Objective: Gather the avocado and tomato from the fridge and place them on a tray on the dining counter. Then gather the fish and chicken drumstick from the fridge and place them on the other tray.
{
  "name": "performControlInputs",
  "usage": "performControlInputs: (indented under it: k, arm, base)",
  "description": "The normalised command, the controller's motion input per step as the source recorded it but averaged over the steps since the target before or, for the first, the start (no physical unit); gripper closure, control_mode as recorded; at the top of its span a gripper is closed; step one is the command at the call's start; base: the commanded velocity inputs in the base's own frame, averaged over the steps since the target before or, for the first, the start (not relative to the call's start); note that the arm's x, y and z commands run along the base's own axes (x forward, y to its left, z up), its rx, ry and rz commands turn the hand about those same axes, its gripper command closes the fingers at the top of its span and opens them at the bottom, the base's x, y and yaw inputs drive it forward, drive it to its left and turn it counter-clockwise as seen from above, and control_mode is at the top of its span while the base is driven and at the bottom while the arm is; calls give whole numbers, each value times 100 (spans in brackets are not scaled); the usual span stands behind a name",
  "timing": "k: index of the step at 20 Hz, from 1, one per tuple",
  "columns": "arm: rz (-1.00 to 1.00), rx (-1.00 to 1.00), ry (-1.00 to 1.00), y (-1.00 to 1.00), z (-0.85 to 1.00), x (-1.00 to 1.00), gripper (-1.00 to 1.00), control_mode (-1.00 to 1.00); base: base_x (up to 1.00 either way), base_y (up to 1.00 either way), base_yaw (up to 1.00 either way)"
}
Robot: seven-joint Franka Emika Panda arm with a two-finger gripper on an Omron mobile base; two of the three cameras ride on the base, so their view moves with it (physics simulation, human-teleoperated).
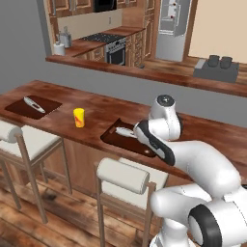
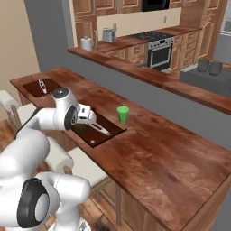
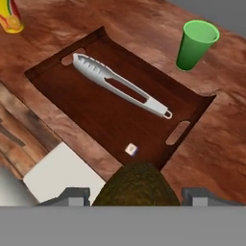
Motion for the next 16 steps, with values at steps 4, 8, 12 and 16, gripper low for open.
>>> performControlInputs:
  k: [4,8,12,16]
  arm:
    - [0,0,0,0,-30,40,100,-100]
    - [0,0,0,0,-30,21,100,-100]
    - [0,0,0,0,-32,18,100,-100]
    - [0,0,0,-3,-16,15,100,-100]
  base:
    - [0,0,0]
    - [0,0,0]
    - [0,0,0]
    - [0,0,0]
